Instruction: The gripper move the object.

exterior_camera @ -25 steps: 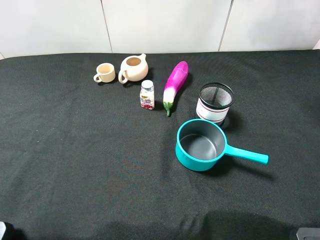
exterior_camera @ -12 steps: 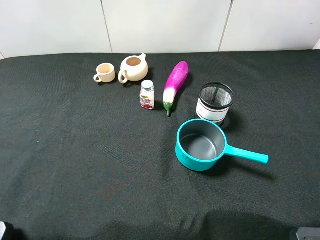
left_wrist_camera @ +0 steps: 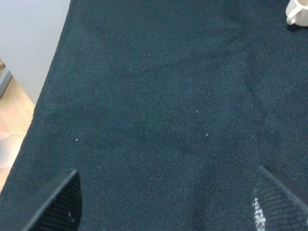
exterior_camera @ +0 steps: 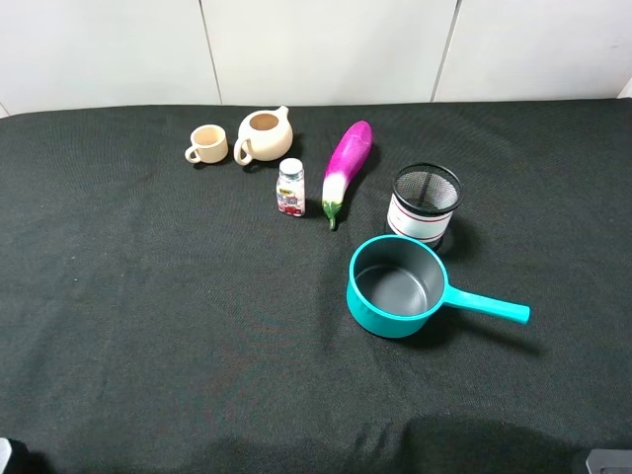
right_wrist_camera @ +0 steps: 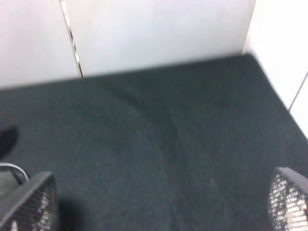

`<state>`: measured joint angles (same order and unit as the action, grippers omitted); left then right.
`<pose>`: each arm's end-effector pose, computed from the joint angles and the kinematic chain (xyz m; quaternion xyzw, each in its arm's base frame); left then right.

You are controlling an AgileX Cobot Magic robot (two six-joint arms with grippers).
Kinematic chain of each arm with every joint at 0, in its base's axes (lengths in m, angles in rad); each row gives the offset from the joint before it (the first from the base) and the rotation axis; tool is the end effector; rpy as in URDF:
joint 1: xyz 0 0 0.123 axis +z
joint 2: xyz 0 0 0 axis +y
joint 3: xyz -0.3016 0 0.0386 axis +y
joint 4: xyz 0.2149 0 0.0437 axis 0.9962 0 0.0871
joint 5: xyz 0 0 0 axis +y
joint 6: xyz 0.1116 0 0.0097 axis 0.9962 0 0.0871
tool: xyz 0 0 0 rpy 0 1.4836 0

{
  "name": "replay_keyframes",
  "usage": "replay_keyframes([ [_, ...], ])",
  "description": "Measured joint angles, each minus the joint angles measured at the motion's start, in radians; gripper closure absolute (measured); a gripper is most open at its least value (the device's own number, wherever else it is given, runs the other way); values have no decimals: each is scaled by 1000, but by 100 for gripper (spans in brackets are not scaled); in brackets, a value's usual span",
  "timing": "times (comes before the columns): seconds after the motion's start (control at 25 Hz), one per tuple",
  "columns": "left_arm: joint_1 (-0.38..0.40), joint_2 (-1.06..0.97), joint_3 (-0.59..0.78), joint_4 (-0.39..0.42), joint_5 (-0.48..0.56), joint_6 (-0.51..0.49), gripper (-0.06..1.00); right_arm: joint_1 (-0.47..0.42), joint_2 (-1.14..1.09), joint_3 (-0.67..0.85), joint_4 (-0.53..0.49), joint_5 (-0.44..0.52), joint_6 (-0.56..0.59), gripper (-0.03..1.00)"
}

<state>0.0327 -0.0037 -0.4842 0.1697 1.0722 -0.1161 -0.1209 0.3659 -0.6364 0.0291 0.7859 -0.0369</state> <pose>-0.0353 0.0155 0.2475 -0.0669 0.8536 0.0634 0.5127 0.0295 -0.0013 0.3200 0.0384 0.8402 -0.0284 0.5401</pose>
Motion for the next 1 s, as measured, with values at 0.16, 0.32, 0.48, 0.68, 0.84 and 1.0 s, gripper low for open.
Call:
replay_keyframes([
  [0.16,0,0,0,0,0,0,23,1,-106,38,0,46,4,31],
  [0.32,0,0,0,0,0,0,23,35,-181,72,1,101,23,31],
  [0.48,0,0,0,0,0,0,23,38,-277,107,1,129,24,31],
  [0.68,0,0,0,0,0,0,23,58,-370,112,-10,144,26,31],
  [0.84,0,0,0,1,0,0,23,111,-371,131,-29,217,26,31],
  [1.0,0,0,0,5,0,0,23,127,-371,137,-35,232,26,31],
])
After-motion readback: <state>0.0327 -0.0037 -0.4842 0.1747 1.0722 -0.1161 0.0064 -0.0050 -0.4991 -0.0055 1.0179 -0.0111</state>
